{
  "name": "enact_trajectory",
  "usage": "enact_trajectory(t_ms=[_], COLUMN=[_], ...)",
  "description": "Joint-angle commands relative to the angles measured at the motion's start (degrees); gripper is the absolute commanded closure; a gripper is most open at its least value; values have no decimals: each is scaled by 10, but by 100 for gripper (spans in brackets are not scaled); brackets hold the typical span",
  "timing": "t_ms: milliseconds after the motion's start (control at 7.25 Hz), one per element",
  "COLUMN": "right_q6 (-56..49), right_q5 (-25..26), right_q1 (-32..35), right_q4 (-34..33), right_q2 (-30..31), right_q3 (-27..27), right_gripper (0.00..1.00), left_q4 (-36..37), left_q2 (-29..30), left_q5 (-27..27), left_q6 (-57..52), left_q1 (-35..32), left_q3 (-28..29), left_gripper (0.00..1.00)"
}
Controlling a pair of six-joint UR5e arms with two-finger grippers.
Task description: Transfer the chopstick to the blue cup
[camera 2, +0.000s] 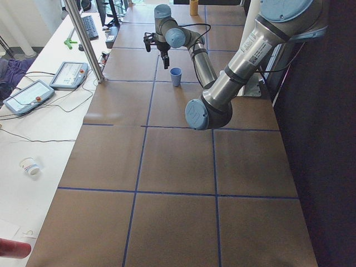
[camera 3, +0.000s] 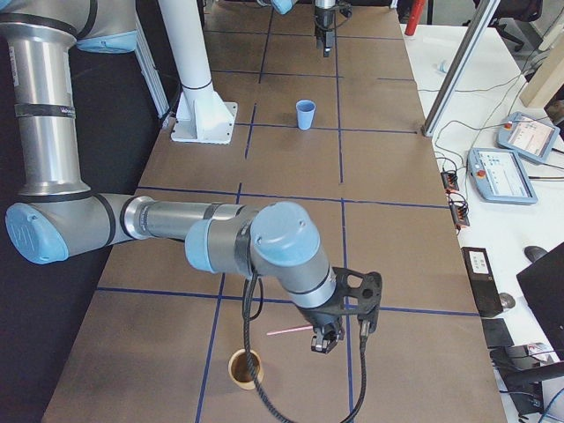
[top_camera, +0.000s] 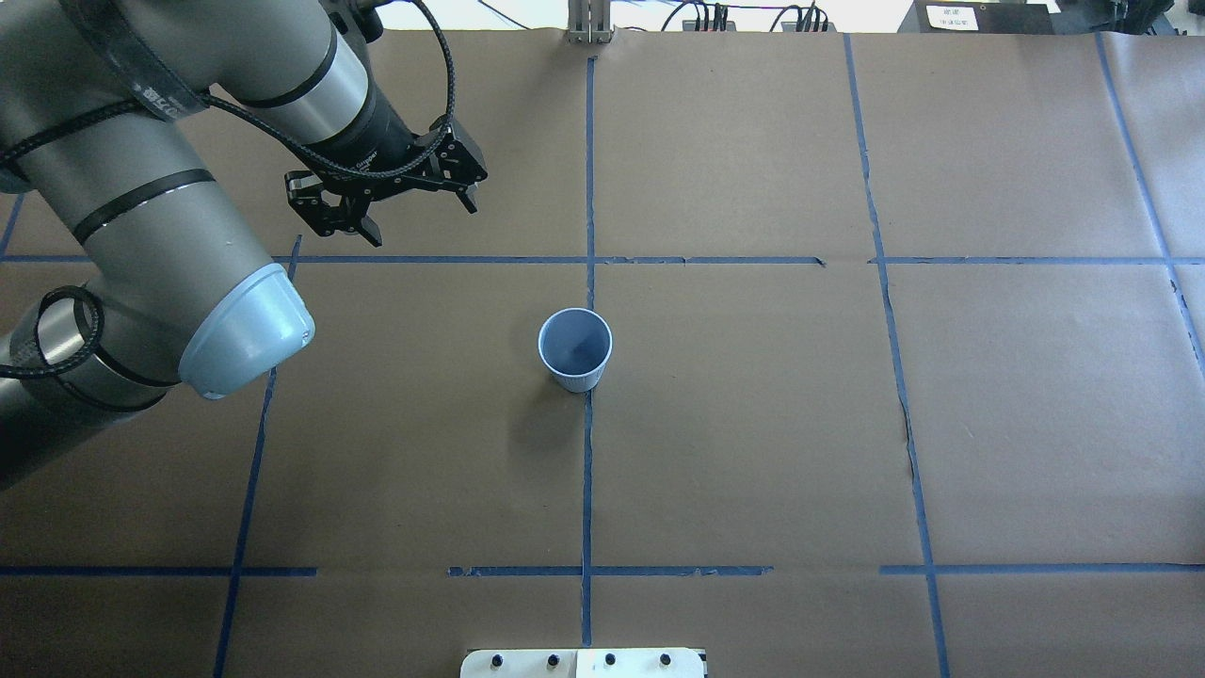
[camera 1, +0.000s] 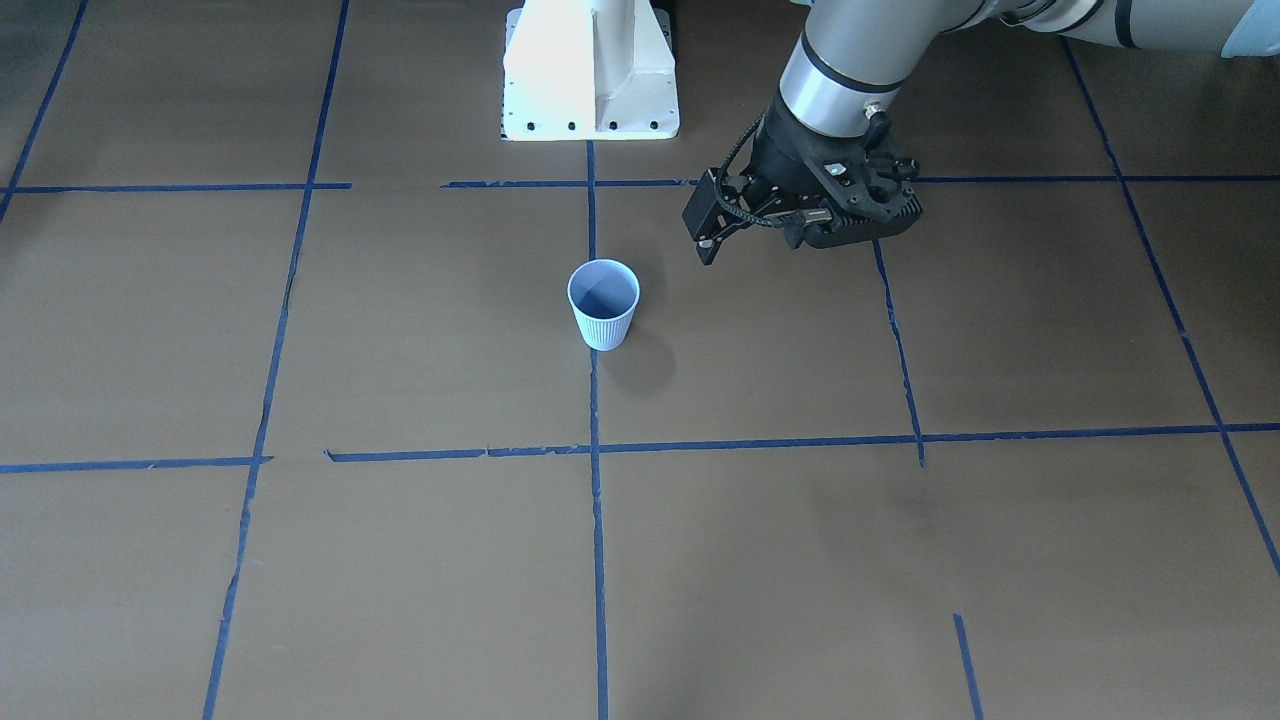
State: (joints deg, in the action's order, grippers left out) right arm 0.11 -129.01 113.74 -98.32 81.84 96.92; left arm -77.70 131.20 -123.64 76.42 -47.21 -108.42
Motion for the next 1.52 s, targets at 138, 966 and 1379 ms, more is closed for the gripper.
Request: enact_trajectory(t_ms=[138, 966, 1379], right_q6=[83, 593, 604], right_q5=[8, 209, 326], right_q1=[-129, -536, -679], right_q4=[-191, -120, -124], right_q2=[-126, -379, -440], right_q3=[103, 133, 132], right_gripper=[100, 100, 100], left_q4=[6, 7, 9], left_q2=[-30, -121, -190], left_q5=[4, 2, 1], left_q6=[-49, -290, -429], left_q1=[-5, -110, -174], left_q3=[-17, -21, -32], left_gripper=[0, 0, 0])
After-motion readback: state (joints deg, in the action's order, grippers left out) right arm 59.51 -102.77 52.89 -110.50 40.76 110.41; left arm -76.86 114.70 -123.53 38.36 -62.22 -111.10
